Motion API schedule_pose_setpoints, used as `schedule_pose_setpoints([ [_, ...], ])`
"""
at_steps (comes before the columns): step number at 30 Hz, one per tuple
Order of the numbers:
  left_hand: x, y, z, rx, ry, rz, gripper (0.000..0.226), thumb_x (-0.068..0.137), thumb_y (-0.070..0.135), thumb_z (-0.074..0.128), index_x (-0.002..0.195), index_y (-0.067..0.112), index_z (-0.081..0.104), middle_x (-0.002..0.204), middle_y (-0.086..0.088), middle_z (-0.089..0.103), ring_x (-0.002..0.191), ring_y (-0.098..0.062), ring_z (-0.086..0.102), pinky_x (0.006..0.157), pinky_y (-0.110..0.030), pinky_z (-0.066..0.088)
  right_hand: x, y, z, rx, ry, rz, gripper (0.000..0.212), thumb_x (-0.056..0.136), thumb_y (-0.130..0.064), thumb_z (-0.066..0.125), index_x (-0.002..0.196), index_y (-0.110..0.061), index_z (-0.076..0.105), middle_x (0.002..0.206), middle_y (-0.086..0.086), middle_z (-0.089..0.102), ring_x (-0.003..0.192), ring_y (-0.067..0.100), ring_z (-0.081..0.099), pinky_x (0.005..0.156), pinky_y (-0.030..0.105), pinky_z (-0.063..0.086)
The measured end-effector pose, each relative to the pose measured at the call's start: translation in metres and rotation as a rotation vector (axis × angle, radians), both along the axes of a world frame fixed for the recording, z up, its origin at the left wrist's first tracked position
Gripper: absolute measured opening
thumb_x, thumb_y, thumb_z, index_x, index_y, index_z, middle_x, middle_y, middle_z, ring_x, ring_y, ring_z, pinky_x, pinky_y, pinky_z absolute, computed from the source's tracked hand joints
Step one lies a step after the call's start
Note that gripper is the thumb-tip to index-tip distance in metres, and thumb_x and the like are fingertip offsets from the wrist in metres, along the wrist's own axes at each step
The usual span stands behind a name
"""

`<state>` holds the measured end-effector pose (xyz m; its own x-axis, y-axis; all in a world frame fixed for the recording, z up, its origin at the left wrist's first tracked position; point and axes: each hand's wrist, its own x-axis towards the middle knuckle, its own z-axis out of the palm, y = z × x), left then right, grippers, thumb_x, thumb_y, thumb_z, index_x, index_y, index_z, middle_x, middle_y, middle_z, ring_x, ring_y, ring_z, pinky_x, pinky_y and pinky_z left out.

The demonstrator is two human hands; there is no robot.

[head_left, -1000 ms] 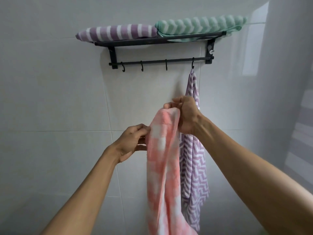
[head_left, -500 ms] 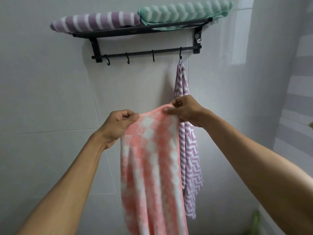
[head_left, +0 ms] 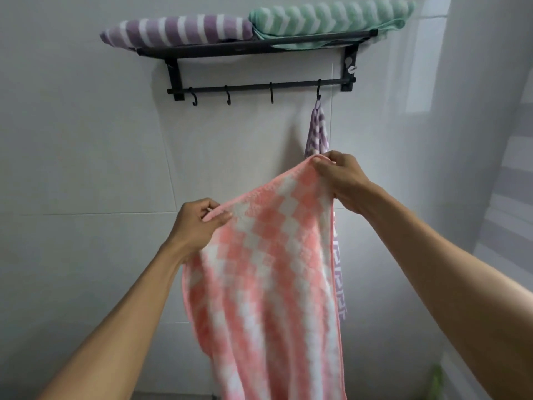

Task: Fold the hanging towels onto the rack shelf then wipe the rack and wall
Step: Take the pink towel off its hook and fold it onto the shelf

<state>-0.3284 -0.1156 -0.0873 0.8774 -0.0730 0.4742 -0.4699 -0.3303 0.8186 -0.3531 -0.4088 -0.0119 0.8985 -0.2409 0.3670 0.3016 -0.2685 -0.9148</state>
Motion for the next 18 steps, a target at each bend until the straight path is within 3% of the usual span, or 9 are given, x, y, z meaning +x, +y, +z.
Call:
schedule_pose_setpoints([
  [2, 0.001, -0.010, 0.010, 0.010, -0.063, -0.019, 0.011, 0.082, 0.011, 0.082, 0.082, 0.007, 0.072, 0.074, -0.010, 0.068, 0.068, -0.014, 0.055, 0.066, -0.027, 0.041, -0.007, 0.014, -0.005, 0.008, 0.010, 0.066, 0.016, 0.096, -0.014, 0.055, 0.082, -0.013, 0.064, 0.077, 0.009, 0.059, 0.064, 0.019, 0.056, 0.056, 0.026, 0.047],
  [4, -0.001, -0.025, 0.022, 0.033, -0.084, -0.077, 0.009, 0.080, 0.009, 0.083, 0.084, 0.007, 0.075, 0.075, -0.010, 0.069, 0.069, -0.014, 0.057, 0.069, -0.030, 0.043, -0.013, 0.030, -0.013, 0.044, 0.063, 0.224, 0.007, 0.093, -0.010, 0.063, 0.098, -0.014, 0.066, 0.080, 0.007, 0.065, 0.067, 0.017, 0.062, 0.060, 0.026, 0.054],
  [5, -0.004, -0.032, 0.026, 0.043, -0.073, -0.107, 0.010, 0.078, 0.007, 0.084, 0.085, 0.007, 0.077, 0.076, -0.010, 0.069, 0.069, -0.014, 0.058, 0.070, -0.030, 0.045, -0.015, 0.037, -0.017, 0.015, 0.106, 0.313, 0.024, 0.090, -0.013, 0.071, 0.113, -0.016, 0.065, 0.089, 0.007, 0.070, 0.074, 0.018, 0.068, 0.067, 0.027, 0.058],
  [7, -0.010, -0.044, 0.034, 0.056, -0.063, -0.153, 0.013, 0.075, 0.006, 0.086, 0.085, 0.010, 0.078, 0.076, -0.009, 0.069, 0.069, -0.014, 0.060, 0.070, -0.029, 0.048, -0.015, 0.050, -0.024, -0.258, 0.198, 0.419, 0.050, 0.082, -0.022, 0.081, 0.128, -0.022, 0.063, 0.104, 0.009, 0.074, 0.087, 0.020, 0.074, 0.080, 0.032, 0.061],
  [9, -0.014, -0.046, 0.038, 0.031, -0.036, -0.174, 0.018, 0.073, 0.005, 0.087, 0.084, 0.014, 0.076, 0.071, -0.007, 0.065, 0.064, -0.012, 0.059, 0.066, -0.025, 0.048, -0.016, 0.057, -0.028, -0.599, 0.179, 0.378, 0.025, 0.083, -0.024, 0.079, 0.106, -0.016, 0.074, 0.092, 0.005, 0.075, 0.078, 0.019, 0.072, 0.073, 0.031, 0.059],
  [10, -0.013, -0.041, 0.036, 0.026, 0.003, -0.185, 0.022, 0.070, 0.007, 0.090, 0.084, 0.015, 0.075, 0.069, -0.008, 0.062, 0.063, -0.013, 0.056, 0.065, -0.025, 0.047, -0.015, 0.057, -0.028, -0.649, 0.131, 0.322, 0.013, 0.086, -0.022, 0.076, 0.091, -0.010, 0.075, 0.081, 0.004, 0.070, 0.070, 0.018, 0.066, 0.067, 0.030, 0.055],
  [13, -0.004, -0.016, 0.016, 0.194, 0.112, -0.185, 0.032, 0.059, 0.022, 0.096, 0.082, 0.017, 0.073, 0.069, -0.013, 0.061, 0.067, -0.017, 0.053, 0.066, -0.031, 0.045, -0.013, 0.051, -0.024, -0.448, 0.027, 0.179, 0.020, 0.090, -0.016, 0.069, 0.071, -0.011, 0.069, 0.067, 0.001, 0.060, 0.066, 0.016, 0.056, 0.061, 0.028, 0.048],
  [15, 0.001, -0.002, -0.010, 0.360, 0.122, -0.078, 0.026, 0.064, 0.035, 0.092, 0.072, 0.022, 0.071, 0.065, -0.002, 0.058, 0.064, -0.017, 0.050, 0.062, -0.030, 0.043, -0.008, 0.035, -0.018, -0.248, 0.003, 0.070, 0.022, 0.090, -0.015, 0.067, 0.068, -0.015, 0.066, 0.065, 0.001, 0.062, 0.066, 0.018, 0.060, 0.064, 0.031, 0.054],
  [18, 0.001, 0.008, -0.042, 0.244, 0.242, 0.037, 0.018, 0.086, 0.035, 0.078, 0.074, 0.024, 0.071, 0.071, -0.007, 0.064, 0.062, -0.021, 0.058, 0.058, -0.040, 0.059, 0.002, 0.008, -0.012, -0.128, 0.028, -0.132, 0.017, 0.085, -0.023, 0.065, 0.081, -0.009, 0.074, 0.076, 0.008, 0.069, 0.072, 0.026, 0.066, 0.072, 0.040, 0.061],
])
